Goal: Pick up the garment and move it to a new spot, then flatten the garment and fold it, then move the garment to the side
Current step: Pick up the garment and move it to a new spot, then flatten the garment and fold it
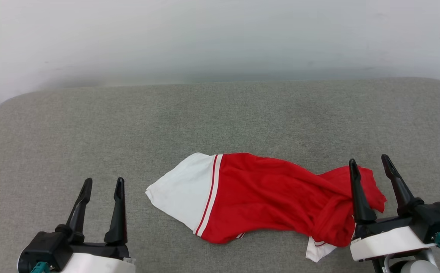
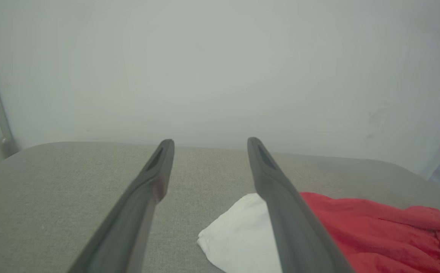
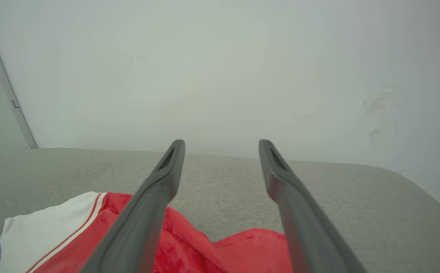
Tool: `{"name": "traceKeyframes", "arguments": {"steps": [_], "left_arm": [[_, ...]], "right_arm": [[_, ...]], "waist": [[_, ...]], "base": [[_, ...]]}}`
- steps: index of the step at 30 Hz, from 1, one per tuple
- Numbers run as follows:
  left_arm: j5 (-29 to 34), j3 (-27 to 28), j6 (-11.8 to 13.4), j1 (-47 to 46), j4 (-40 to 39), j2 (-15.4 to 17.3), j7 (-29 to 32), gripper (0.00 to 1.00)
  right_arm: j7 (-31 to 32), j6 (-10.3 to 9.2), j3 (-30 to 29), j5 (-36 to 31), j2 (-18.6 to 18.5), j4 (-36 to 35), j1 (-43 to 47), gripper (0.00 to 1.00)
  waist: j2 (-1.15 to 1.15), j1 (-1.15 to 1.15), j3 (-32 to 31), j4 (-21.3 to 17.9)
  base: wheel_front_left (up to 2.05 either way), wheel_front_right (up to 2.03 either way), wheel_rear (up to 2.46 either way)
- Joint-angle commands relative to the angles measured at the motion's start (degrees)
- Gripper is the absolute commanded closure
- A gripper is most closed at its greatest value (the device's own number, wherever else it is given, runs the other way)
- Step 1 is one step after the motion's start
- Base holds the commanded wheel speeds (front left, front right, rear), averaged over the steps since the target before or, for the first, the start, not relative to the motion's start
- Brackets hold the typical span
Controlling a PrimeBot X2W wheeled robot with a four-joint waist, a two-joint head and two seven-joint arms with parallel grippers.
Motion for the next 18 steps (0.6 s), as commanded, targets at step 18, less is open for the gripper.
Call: {"name": "traceKeyframes", "arguments": {"steps": [18], "left_arm": [[2.39, 0.59, -1.78, -3.02, -1.42, -2.53, -0.15, 0.00]], "right_arm": [[24.25, -0.04, -6.25, 4.50, -0.02, -0.72, -3.57, 0.00]], "waist": [[0.00, 0.00, 5.65, 0.20]], "base": [[0.00, 0.00, 0.00]]}}
